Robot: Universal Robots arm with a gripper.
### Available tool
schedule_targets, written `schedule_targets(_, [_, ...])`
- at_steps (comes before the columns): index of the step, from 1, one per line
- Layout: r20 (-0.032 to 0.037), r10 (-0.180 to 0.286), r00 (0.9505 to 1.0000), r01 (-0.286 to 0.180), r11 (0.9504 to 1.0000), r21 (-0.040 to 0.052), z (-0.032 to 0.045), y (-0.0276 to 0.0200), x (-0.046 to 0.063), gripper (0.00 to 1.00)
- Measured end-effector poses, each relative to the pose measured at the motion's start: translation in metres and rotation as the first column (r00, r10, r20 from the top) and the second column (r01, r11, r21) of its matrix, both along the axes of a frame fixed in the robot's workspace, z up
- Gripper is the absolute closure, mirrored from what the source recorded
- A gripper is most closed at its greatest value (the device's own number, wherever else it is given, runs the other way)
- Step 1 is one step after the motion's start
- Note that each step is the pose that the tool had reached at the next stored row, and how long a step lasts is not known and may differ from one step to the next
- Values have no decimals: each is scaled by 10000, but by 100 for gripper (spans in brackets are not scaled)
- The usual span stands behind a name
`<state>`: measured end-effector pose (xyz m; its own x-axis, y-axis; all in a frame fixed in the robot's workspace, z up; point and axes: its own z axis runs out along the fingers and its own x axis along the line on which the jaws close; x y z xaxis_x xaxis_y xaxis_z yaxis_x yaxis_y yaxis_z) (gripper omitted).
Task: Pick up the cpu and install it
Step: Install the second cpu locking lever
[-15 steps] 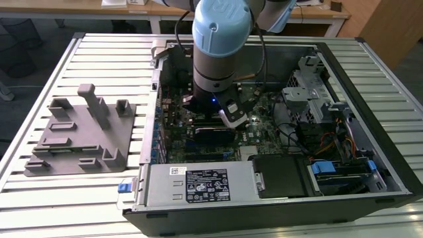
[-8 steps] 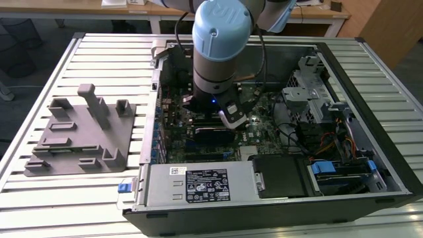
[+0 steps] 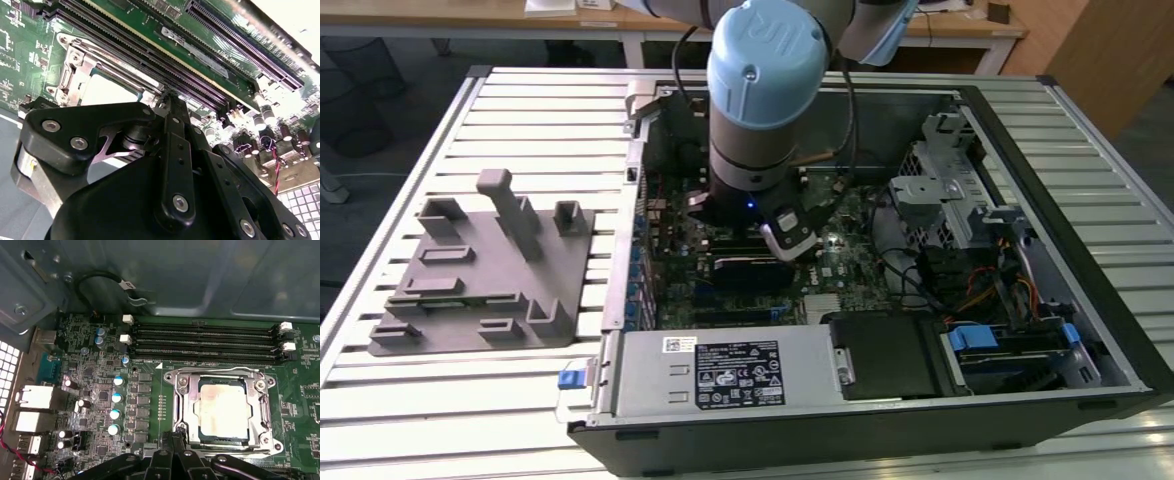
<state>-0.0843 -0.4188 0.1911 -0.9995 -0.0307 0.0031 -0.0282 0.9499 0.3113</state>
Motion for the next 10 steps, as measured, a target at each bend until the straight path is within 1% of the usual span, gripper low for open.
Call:
schedule_targets(1, [9,0,10000,0,10000,46,-9,0,-11,89])
schedule_targets(4, [25,-1,10000,0,10000,97,-25,2,-24,89])
schedule_targets(8, [22,0,10000,0,10000,86,-20,-1,-26,89])
schedule_targets(10, [22,0,10000,-1,10000,83,11,-1,-26,89])
